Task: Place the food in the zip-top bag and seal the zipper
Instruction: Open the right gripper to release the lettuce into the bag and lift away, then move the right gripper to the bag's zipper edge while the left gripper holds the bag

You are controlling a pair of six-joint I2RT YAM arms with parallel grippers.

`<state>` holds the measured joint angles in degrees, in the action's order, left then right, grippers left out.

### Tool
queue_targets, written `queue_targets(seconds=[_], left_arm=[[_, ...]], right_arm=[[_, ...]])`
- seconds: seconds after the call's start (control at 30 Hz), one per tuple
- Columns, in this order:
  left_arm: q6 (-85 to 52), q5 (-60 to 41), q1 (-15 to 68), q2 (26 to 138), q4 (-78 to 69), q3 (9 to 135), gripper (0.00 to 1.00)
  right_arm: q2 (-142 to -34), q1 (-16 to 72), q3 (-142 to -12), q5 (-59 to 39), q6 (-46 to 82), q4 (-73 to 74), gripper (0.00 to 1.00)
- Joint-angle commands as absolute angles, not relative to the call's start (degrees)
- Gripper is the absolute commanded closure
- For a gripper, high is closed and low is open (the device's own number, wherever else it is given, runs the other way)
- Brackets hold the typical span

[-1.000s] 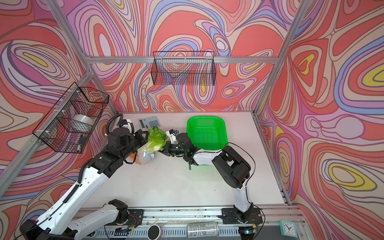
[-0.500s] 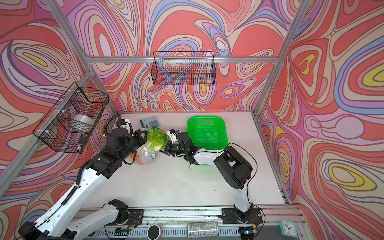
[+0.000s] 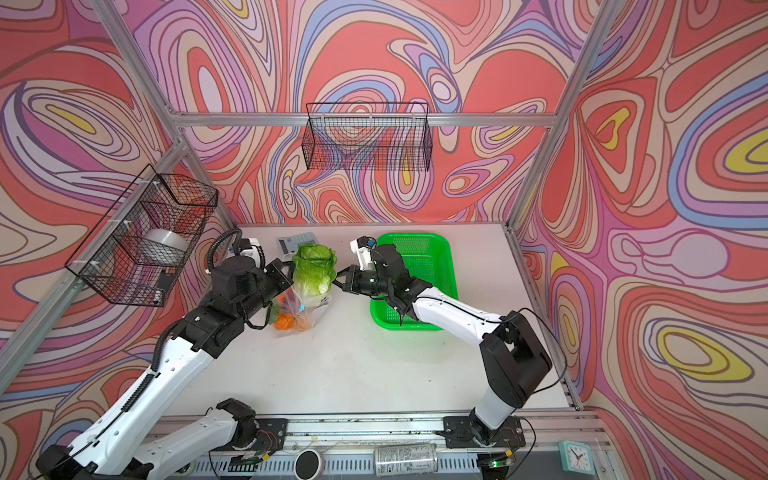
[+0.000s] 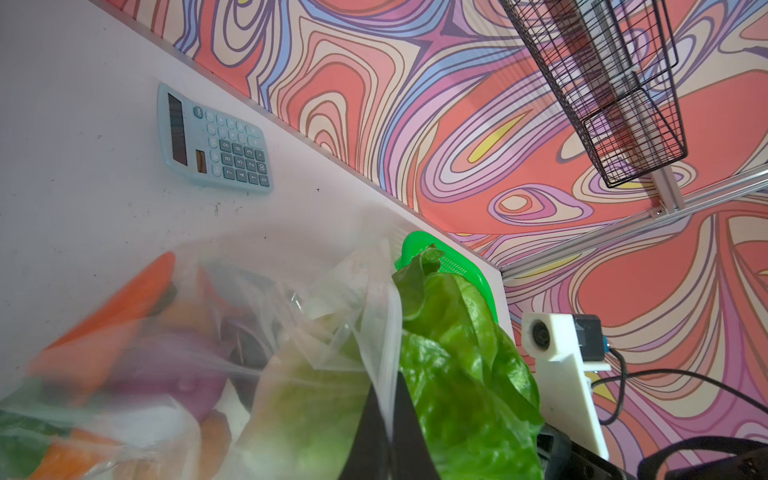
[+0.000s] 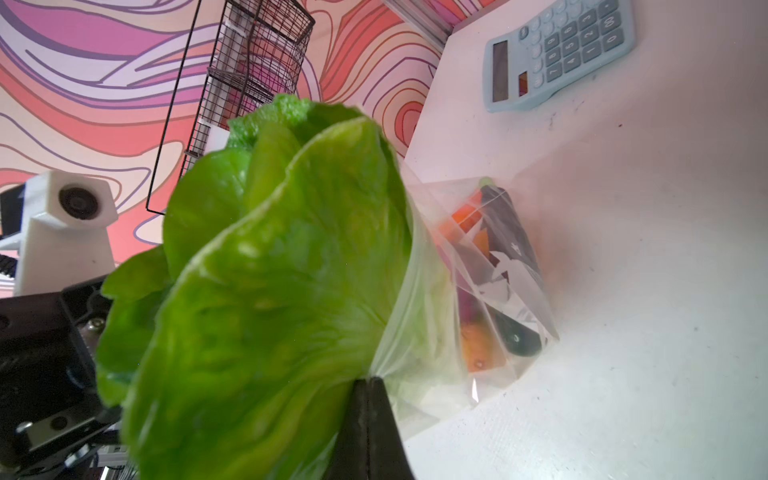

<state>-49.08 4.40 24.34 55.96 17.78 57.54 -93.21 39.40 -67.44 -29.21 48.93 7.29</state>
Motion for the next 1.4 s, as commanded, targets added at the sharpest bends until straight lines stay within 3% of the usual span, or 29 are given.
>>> queue_targets(seconds=[0.0, 0.47, 0.83, 1.37], left_arm=[[-48.1, 4.6, 24.4, 55.2, 17.3, 58.4, 1.0], [-44.5, 3.3, 24.5, 56.6, 16.5, 61.4, 1.0], [-39.4, 0.0, 24.4, 60.2, 13.7, 62.4, 1.0], [-31.3, -21.0, 21.8, 70.2, 9.8, 70.1, 1.0]], right_arm=[[-90.7, 38.3, -70.1, -26.2, 43.6, 1.2, 1.0], [-84.9, 36.2, -76.0, -21.4, 37.4, -6.3, 1.0], [-84.1, 36.4, -75.9, -25.8, 35.9, -7.1, 1.0], [-83.2, 41.6, -76.7, -30.6, 28.2, -10.6, 0.99]])
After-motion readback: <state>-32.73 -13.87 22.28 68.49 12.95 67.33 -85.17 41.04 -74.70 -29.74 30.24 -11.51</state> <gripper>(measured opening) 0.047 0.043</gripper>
